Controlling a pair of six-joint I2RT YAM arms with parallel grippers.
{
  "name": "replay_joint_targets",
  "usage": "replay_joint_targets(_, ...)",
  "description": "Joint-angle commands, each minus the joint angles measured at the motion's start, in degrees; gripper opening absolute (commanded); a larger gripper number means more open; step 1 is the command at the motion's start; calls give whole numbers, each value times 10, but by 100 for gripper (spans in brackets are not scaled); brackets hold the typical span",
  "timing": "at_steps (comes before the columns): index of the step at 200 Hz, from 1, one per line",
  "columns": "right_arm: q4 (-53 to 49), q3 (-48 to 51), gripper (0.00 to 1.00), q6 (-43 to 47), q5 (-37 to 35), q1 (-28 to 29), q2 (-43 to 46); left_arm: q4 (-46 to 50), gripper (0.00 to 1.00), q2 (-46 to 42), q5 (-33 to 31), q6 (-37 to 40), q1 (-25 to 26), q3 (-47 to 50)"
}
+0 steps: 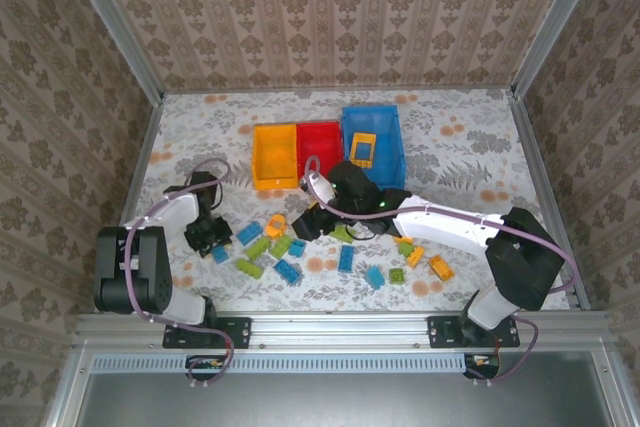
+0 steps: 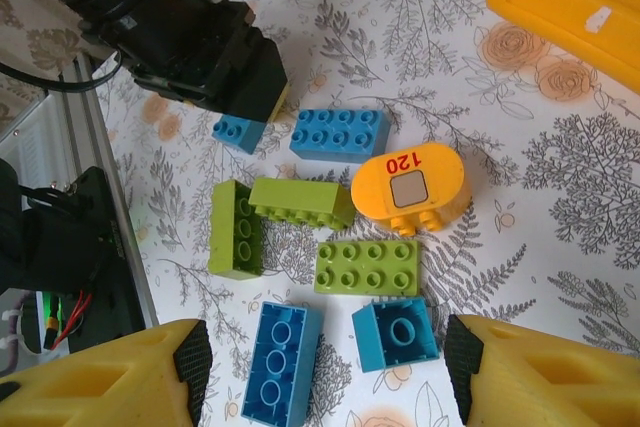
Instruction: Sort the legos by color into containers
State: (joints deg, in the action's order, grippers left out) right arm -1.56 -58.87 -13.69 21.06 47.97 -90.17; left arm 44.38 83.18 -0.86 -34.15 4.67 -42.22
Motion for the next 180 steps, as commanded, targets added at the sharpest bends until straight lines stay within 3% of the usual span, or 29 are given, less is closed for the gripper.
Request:
replay_joint_targets(1, 56, -4, 66, -8, 5, 2, 8, 36, 28, -20, -20, -5, 15, -21)
replay_joint_targets(34, 101, 13, 68, -14, -104, -5, 51, 71, 23, -44, -49, 18, 69, -142)
replay_joint_targets(76, 85, -17, 68, -41, -199, -50, 64, 70, 23, 86, -52, 60, 149, -357)
replay_joint_targets(137, 24, -94, 68, -75, -198, -110, 27, 95, 24, 350, -39, 116, 166, -648)
replay_joint_targets(180, -20, -122, 67, -70, -186, -119, 12, 77, 29, 446, -4, 136, 165, -731)
